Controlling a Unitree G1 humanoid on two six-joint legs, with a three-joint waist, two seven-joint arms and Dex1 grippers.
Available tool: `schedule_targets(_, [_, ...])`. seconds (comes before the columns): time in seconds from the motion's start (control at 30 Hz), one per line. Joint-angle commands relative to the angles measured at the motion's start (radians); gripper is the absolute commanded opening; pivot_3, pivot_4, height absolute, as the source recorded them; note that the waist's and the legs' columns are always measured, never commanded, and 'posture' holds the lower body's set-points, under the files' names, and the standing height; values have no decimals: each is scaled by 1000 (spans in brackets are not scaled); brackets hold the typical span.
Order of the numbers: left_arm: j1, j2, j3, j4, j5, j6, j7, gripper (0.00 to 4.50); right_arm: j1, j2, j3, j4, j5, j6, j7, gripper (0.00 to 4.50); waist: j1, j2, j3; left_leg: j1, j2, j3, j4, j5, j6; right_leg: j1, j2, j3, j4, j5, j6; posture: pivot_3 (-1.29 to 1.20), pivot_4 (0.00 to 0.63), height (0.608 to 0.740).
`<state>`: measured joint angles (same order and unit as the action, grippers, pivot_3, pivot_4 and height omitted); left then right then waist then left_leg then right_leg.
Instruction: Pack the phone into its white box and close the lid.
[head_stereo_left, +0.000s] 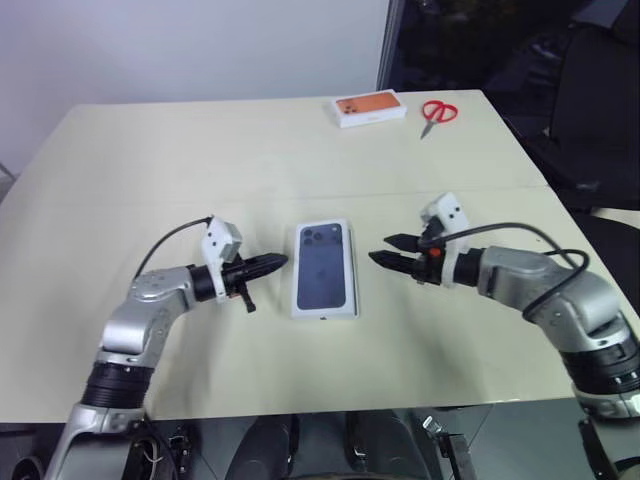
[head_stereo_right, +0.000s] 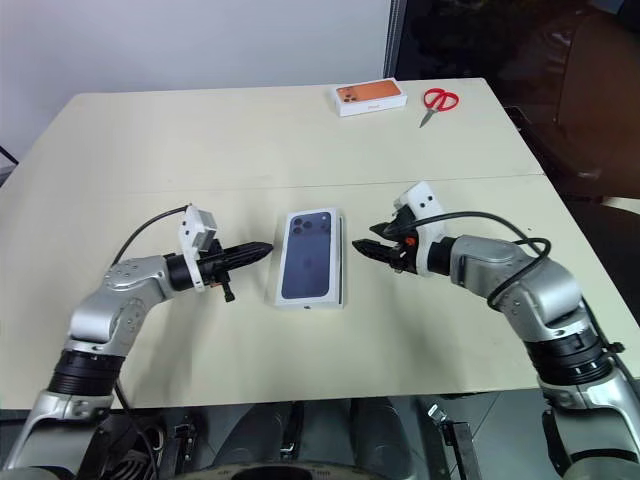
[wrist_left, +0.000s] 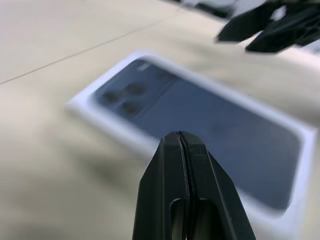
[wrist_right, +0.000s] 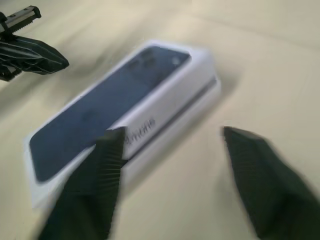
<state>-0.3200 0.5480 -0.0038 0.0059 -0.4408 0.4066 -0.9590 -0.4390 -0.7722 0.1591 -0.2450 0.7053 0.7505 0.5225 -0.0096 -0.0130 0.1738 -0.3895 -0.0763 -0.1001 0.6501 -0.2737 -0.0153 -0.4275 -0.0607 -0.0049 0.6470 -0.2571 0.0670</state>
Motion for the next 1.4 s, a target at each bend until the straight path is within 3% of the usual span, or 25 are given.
schedule_targets(0.03, [-12,40,-6,17,40,38,14,0,-4,-16,64,-44,-187,-131,48,1001,5,0,0,0,-1,0,0,0,0,0,-1,0,0,0,0,0,150,740])
schedule_targets(0.1, [-30,49,-14,12,52,48,24,0,-9,-9,93,-44,-258,-169,68,34,6,0,0,-1,-2,0,0,0,0,0,-1,0,-1,0,0,0,150,740])
schedule_targets(0.53, [-149,16,-190,103,127,155,-39,0,-44,15,189,-63,-518,-247,199,34,21,0,0,-1,-2,-1,1,0,-1,0,-2,0,0,0,0,0,150,740])
schedule_targets(1.0, [-208,-110,-124,79,69,220,14,0,-20,61,167,-36,-619,-257,224,34,21,0,0,-1,-2,-1,1,1,-1,0,-2,0,0,0,0,0,150,740])
schedule_targets(1.4, [-195,-116,-103,-14,32,300,28,0,4,20,171,-69,-718,-283,274,34,21,0,0,-1,-2,-1,1,1,-2,0,-2,0,1,0,0,0,150,740])
